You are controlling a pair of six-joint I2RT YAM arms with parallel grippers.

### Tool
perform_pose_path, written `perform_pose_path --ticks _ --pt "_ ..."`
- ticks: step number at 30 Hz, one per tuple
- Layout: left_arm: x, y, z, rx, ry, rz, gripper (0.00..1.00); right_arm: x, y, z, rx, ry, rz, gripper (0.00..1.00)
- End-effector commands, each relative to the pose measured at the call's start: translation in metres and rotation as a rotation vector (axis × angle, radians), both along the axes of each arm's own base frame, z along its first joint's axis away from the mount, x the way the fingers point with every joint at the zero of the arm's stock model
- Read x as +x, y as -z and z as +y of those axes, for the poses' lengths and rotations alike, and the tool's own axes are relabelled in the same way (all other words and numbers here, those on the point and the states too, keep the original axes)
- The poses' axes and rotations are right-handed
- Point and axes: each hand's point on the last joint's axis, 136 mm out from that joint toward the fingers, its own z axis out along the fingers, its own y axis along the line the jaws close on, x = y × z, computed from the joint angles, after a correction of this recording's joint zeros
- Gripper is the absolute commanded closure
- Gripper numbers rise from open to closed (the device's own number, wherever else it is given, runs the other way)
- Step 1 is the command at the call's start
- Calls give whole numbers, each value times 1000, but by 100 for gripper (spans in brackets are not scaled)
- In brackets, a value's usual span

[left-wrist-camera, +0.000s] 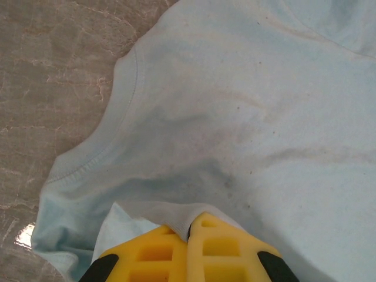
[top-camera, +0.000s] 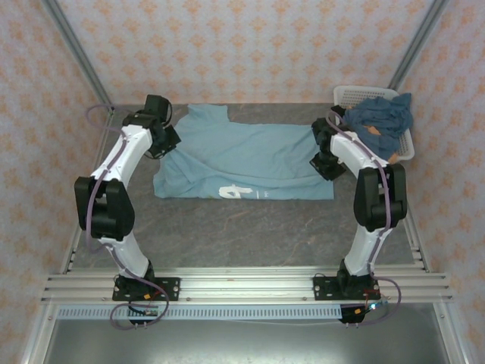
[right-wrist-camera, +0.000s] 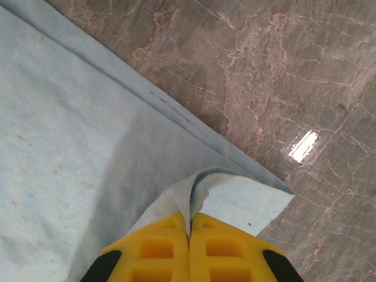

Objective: Fold and stack the t-shirts

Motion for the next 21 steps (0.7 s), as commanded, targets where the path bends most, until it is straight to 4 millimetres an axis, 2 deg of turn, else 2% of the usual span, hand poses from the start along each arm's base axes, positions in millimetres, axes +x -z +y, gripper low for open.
perform_pose_path --ticks 1,11,15,16,21 --pt "5 0 6 59 19 19 100 5 -3 -11 -55 -6 10 100" --pt "21 6 12 88 23 34 100 15 -4 -12 -72 -12 14 100" --pt "31 -3 11 73 26 3 100 16 -3 -13 -83 -10 23 100" --pt "34 6 10 70 29 25 100 17 -2 -13 -84 -9 24 100" --pt "41 15 9 80 62 49 100 22 3 -12 -82 -9 26 100"
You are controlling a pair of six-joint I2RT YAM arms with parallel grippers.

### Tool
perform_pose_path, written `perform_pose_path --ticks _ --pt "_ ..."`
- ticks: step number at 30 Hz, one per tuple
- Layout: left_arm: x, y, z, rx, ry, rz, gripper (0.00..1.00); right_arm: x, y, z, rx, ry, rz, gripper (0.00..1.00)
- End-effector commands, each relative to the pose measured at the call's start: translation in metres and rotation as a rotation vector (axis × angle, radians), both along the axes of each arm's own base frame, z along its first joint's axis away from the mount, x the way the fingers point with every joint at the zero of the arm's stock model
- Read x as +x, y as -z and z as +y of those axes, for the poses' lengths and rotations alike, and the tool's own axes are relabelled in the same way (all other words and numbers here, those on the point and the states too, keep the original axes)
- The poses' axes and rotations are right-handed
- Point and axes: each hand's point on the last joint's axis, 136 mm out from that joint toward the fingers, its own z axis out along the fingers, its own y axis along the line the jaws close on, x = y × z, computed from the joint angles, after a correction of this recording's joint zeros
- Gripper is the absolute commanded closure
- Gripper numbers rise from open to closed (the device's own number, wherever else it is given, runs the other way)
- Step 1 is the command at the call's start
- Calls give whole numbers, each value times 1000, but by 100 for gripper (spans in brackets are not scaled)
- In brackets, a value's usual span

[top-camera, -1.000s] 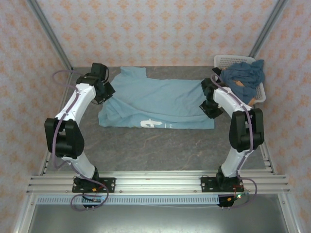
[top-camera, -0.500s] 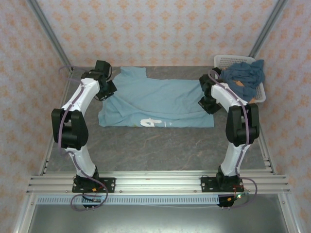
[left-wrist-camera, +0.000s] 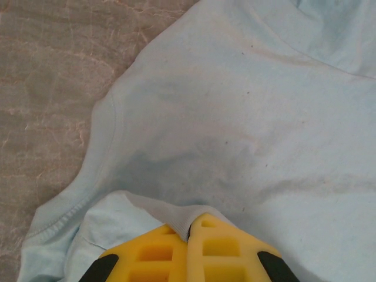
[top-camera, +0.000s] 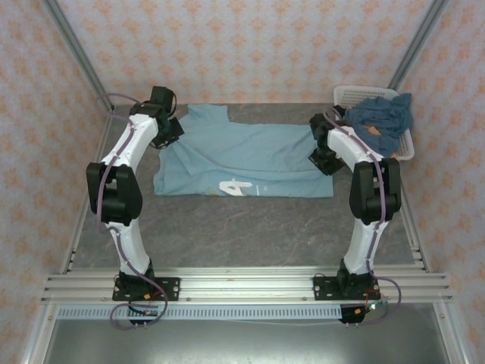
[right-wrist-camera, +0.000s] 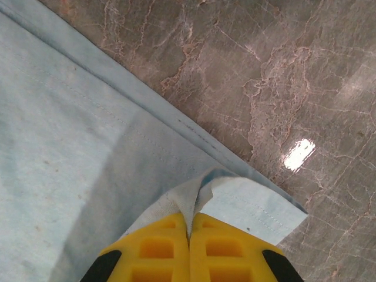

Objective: Fold and stack the t-shirts

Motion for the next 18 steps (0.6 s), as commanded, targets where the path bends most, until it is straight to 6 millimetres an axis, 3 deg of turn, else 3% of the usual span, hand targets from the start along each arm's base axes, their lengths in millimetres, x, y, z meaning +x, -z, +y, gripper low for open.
perform_pose_path --ticks 1,5,6,9,11,13,15,18 --pt "2 9 6 35 27 41 100 3 0 -10 -49 -3 24 100" --pt "11 13 4 36 53 54 100 12 0 -7 -41 -25 16 100" --pt "12 12 5 42 57 53 100 15 -1 -6 -38 -37 12 96" --pt "13 -1 10 83 63 37 67 20 -14 -6 -43 -69 -4 68" --pt "6 -14 14 109 57 21 57 20 -28 -7 -48 -84 -31 54" --pt "-10 -23 19 122 45 21 51 13 -42 -11 -52 -91 -61 45" --pt "-35 -25 22 118 27 44 46 2 -49 -12 -46 -93 -79 42" --pt "-81 3 25 53 -16 145 46 -19 -48 -7 3 -96 -92 44"
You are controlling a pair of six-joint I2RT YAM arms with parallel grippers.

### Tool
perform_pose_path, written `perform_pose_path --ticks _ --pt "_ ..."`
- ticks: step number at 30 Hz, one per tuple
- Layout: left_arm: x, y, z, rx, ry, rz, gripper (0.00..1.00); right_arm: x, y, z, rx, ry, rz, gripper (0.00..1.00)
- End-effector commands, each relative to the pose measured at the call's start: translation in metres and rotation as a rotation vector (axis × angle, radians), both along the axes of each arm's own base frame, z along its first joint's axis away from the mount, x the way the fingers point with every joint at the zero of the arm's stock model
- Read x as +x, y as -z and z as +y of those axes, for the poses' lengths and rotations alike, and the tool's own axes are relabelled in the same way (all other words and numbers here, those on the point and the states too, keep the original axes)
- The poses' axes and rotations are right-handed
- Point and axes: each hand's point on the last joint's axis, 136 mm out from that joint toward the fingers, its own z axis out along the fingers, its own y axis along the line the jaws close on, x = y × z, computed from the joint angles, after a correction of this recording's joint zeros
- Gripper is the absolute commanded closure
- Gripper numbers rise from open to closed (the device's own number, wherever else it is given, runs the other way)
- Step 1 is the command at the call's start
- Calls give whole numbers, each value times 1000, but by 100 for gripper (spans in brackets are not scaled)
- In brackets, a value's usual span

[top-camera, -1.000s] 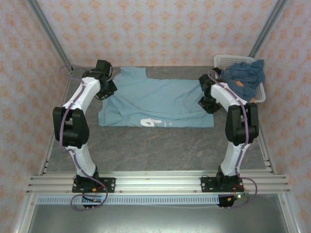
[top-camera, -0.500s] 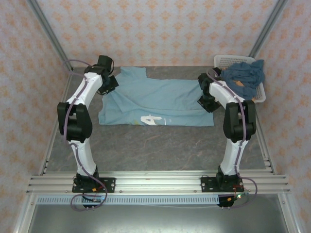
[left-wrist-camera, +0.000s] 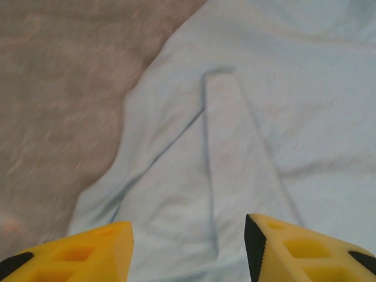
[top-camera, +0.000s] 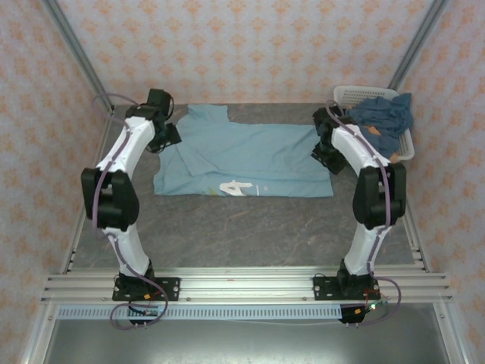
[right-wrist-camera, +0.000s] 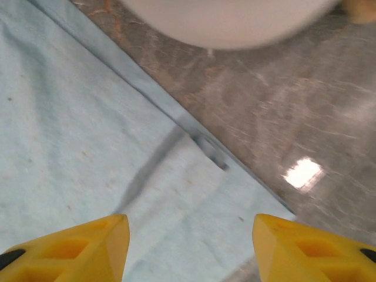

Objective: Fold and stack the t-shirts

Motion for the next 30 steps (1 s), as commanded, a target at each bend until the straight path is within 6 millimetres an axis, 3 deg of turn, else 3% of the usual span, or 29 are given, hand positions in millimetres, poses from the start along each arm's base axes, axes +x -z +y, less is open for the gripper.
perform_pose_path --ticks 1,6,10,13,20,30 --pt "-55 25 12 -58 -80 118 47 -28 -11 -1 31 -12 -25 46" --pt "-97 76 6 -175 -81 213 47 -69 15 4 83 -60 -16 55" --pt "-109 99 7 -197 -87 260 47 -95 39 -1 66 -97 47 55" --pt "-114 114 11 -230 -136 270 47 -104 54 -3 78 -86 64 50" --pt "-98 129 19 -268 -209 221 49 -99 72 -7 78 -49 65 47" --pt "-82 126 47 -180 -221 236 69 -87 78 -17 16 -34 113 48"
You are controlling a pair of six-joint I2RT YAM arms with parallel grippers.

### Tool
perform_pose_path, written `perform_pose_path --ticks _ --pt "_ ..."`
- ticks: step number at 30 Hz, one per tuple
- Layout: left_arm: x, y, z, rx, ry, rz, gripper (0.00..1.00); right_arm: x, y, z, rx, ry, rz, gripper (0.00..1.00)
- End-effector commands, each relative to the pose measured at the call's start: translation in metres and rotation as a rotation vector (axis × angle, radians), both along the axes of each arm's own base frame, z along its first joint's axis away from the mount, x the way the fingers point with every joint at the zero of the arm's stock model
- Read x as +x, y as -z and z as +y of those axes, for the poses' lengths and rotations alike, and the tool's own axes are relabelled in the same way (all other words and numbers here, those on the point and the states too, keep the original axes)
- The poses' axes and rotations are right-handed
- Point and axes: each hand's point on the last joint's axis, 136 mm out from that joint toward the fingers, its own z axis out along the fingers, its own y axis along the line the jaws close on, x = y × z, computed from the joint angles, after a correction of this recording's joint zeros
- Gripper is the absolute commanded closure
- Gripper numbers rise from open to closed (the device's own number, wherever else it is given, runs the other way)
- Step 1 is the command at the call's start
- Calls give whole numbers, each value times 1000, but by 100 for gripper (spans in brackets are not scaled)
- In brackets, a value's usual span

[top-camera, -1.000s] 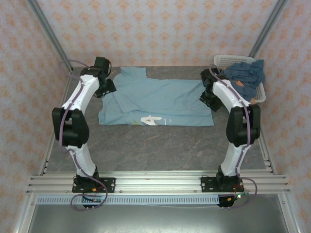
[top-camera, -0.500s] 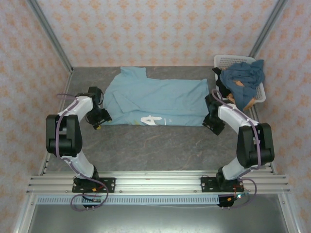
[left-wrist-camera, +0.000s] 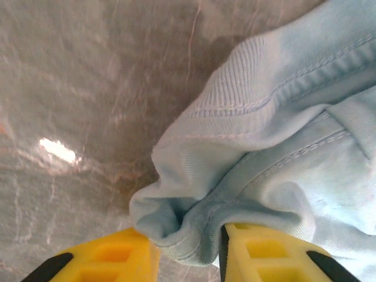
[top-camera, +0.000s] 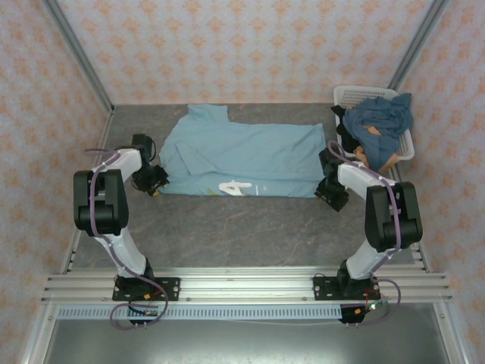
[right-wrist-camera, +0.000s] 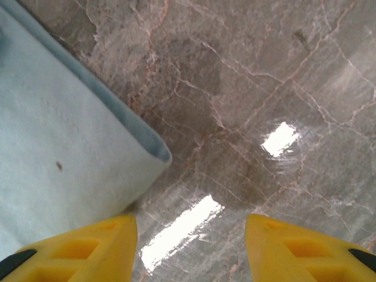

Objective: Fold and stack the t-shirts

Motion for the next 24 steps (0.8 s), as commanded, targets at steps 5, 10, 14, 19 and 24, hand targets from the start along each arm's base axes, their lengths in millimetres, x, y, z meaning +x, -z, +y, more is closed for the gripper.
perform_pose_path --ticks 5,10,14,19,24 --pt "3 -11 22 72 -18 7 63 9 0 -13 -77 25 30 48" --pt "-5 -12 33 114 -7 36 62 9 3 -14 -84 39 44 48" --pt "-6 -8 39 109 -10 46 64 9 -1 -14 -84 45 38 48" --pt "-5 -11 34 81 9 23 64 8 -22 -15 -75 64 -19 48" --pt "-9 -20 27 54 5 -12 63 1 -34 -12 -44 82 -78 48"
